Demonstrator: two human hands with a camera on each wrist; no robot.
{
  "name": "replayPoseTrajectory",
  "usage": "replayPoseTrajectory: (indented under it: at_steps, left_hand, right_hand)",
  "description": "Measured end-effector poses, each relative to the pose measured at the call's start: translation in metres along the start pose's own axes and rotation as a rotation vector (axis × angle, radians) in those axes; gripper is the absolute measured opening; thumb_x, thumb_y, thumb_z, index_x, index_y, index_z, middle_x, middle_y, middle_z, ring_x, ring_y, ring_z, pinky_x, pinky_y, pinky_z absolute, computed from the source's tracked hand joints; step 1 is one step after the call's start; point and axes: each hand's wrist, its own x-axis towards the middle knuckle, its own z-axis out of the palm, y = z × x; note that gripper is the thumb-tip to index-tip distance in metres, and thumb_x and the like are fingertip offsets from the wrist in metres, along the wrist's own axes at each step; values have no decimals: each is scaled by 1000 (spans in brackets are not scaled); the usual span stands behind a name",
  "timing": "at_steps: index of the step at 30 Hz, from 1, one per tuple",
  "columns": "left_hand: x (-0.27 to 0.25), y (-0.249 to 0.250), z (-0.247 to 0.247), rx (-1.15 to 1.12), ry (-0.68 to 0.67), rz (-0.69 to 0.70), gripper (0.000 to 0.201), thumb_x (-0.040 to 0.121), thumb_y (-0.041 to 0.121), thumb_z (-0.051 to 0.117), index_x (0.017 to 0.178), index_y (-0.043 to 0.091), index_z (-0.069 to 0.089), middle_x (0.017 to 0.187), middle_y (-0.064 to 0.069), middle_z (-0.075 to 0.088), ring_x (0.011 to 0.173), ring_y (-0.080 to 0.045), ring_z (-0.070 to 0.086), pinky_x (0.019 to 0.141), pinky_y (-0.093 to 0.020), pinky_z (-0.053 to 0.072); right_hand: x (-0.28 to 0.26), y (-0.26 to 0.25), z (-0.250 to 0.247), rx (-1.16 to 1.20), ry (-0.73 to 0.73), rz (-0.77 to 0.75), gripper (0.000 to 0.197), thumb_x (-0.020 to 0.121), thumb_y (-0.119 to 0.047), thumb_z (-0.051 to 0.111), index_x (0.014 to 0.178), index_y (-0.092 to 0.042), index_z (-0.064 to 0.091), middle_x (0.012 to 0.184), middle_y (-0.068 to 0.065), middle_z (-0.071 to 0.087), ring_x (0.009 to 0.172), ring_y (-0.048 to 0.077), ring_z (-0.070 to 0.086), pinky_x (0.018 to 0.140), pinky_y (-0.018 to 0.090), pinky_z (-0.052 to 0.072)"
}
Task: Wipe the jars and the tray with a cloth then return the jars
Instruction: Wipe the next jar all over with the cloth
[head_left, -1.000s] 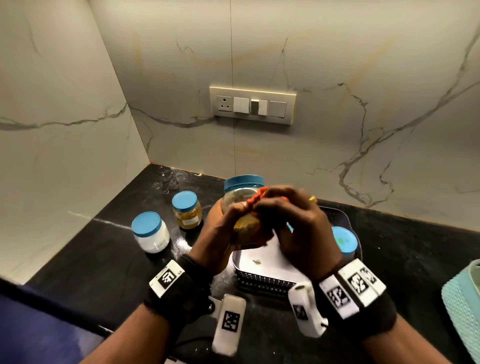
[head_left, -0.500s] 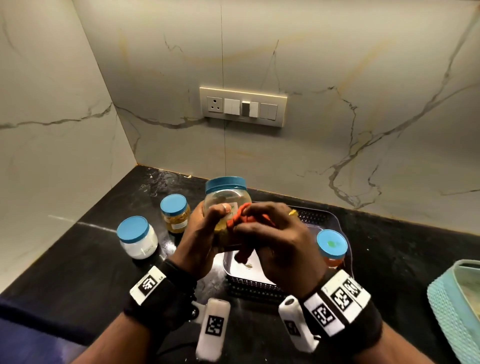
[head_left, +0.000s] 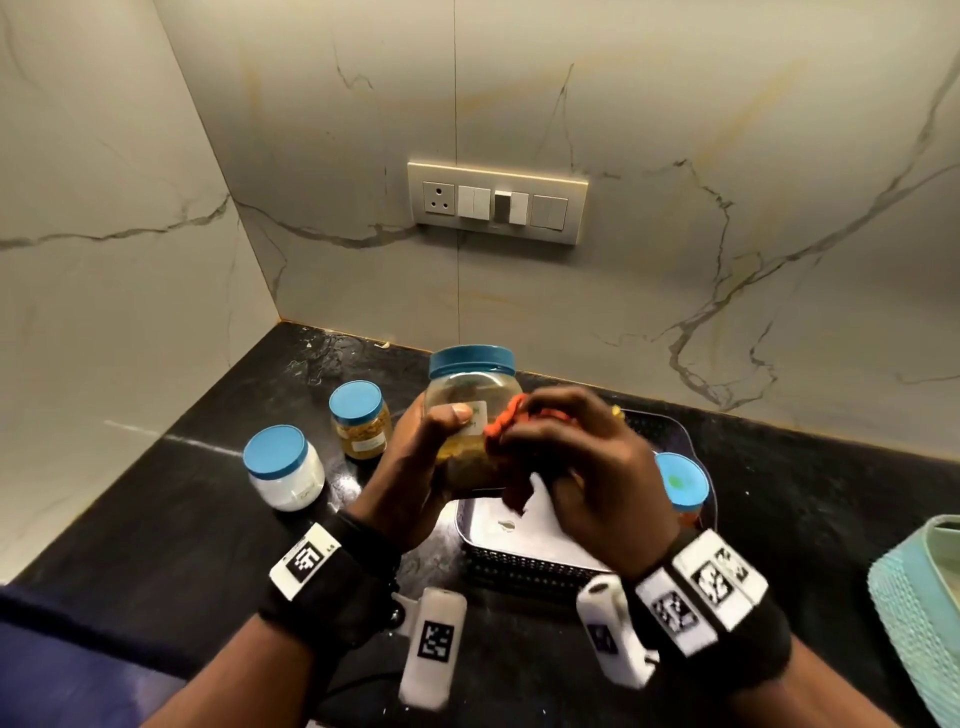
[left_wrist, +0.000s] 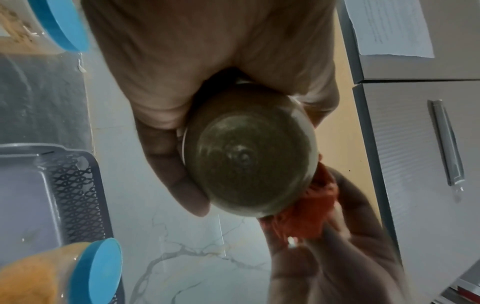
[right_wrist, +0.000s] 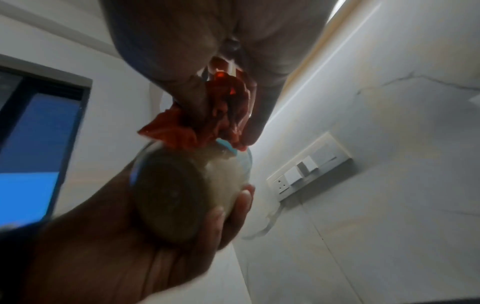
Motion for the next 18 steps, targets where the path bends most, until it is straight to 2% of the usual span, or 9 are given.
replayPoseTrajectory:
  at_steps: [3, 4, 7, 10, 13, 14, 16, 18]
  left_hand:
    - [1, 0, 9, -12, -53, -18, 51, 76, 39, 65, 125, 24, 66, 115, -16, 72, 98, -32, 73, 77, -51, 62]
    - [2, 2, 11, -22, -49, -18, 54, 76, 40, 65, 127, 23, 63, 115, -15, 72, 100, -31, 73, 77, -50, 62]
    - [7, 4, 12, -59, -24, -9, 69, 78, 42, 65, 139, 12, 53, 120, -19, 69, 99, -31, 72, 76, -49, 62]
    - [9, 5, 10, -89, -29, -17, 78, 75, 42, 80, 140, 9, 51, 123, -18, 69, 104, -31, 71, 76, -44, 62]
    - [12, 4, 9, 12, -53, -23, 64, 77, 54, 80, 129, 19, 65, 126, -15, 70, 112, -30, 70, 83, -39, 61]
    - [13, 3, 10, 75, -25, -21, 70, 73, 59, 80, 129, 20, 65, 127, -14, 70, 112, -31, 71, 82, -40, 61]
    - [15, 0, 14, 150, 66, -40, 99, 57, 69, 86, 136, 17, 55, 128, -14, 69, 111, -34, 71, 77, -44, 62]
    - [16, -4, 19, 170, 104, -43, 110, 52, 71, 88, 139, 16, 50, 128, -15, 68, 109, -36, 72, 76, -51, 61]
  right_hand:
    - [24, 16, -6, 12, 117, 151, 43, 73, 19, 65, 102, -12, 75, 109, 6, 64, 105, 18, 62, 90, 29, 54]
    - [26, 17, -5, 16, 137, 177, 42, 74, 18, 66, 103, -12, 74, 109, 6, 64, 106, 18, 62, 90, 29, 55]
    - [14, 7, -2, 2, 117, 125, 42, 75, 17, 68, 104, -12, 74, 111, 6, 62, 108, 15, 61, 91, 20, 50]
    - [-3, 2, -1, -28, 79, 59, 41, 75, 15, 69, 104, -12, 76, 116, 9, 62, 111, 23, 62, 94, 26, 51]
    - [-7, 11, -5, -67, 24, 43, 39, 77, 6, 61, 108, -14, 76, 121, 10, 60, 114, 27, 60, 95, 34, 53]
    - [-6, 14, -6, -83, 6, 36, 39, 78, 3, 60, 108, -15, 76, 122, 10, 60, 115, 28, 60, 94, 36, 53]
    - [-6, 13, -5, -110, -6, 19, 35, 80, -2, 62, 108, -17, 77, 121, 9, 61, 113, 28, 59, 92, 38, 52]
    - [-11, 5, -2, -137, -3, -29, 28, 83, -8, 69, 106, -21, 77, 120, 8, 61, 109, 29, 59, 88, 40, 53]
